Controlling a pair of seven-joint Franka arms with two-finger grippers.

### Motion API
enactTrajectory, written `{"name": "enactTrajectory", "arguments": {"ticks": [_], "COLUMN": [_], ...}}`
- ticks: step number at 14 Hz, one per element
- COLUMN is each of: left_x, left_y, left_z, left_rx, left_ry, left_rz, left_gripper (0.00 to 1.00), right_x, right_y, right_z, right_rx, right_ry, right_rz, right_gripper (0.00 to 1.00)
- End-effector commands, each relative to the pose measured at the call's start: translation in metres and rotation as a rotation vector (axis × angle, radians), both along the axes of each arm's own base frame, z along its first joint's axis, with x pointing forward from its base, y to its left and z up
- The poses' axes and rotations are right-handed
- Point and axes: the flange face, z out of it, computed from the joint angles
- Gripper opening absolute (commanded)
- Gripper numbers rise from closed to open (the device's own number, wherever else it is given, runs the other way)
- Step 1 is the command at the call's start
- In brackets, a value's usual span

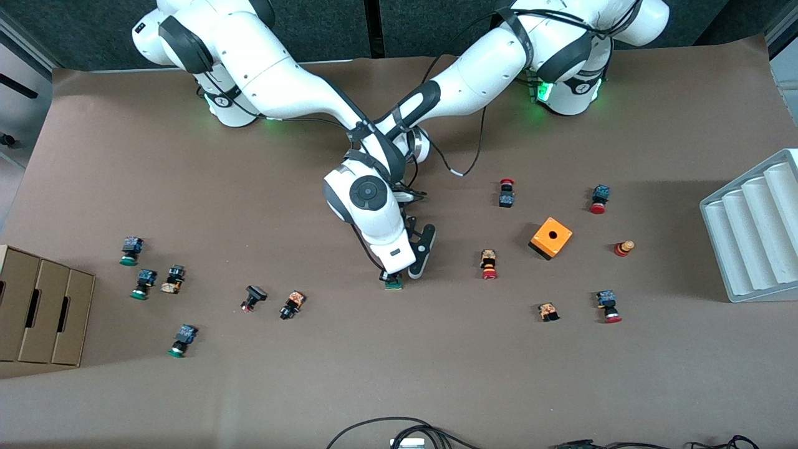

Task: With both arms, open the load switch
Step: 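Swing the white handle upright with the right gripper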

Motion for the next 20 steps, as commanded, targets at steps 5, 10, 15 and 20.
{"name": "enactTrajectory", "arguments": {"ticks": [5, 10, 15, 20], "left_x": [0.003, 0.004, 0.004, 0.004], "left_y": [-0.001, -0.001, -0.001, -0.001], "left_z": [-0.001, 0.0, 0.0, 0.0], "left_rx": [-0.005, -0.004, -0.003, -0.003], "left_ry": [-0.002, -0.003, -0.001, -0.003], "left_rz": [-0.014, -0.014, -0.016, -0.015], "left_gripper": [0.43, 0.43, 0.43, 0.43], "right_x": [-0.008, -0.009, -0.01, -0.014], "right_y": [-0.007, -0.008, -0.011, -0.014], "right_z": [0.006, 0.009, 0.016, 0.011], "right_rx": [-0.03, -0.033, -0.05, -0.057], "right_ry": [0.023, 0.025, 0.042, 0.054], "right_rz": [-0.006, -0.004, -0.003, -0.009], "right_gripper": [0.32, 0.32, 0.32, 0.32]}}
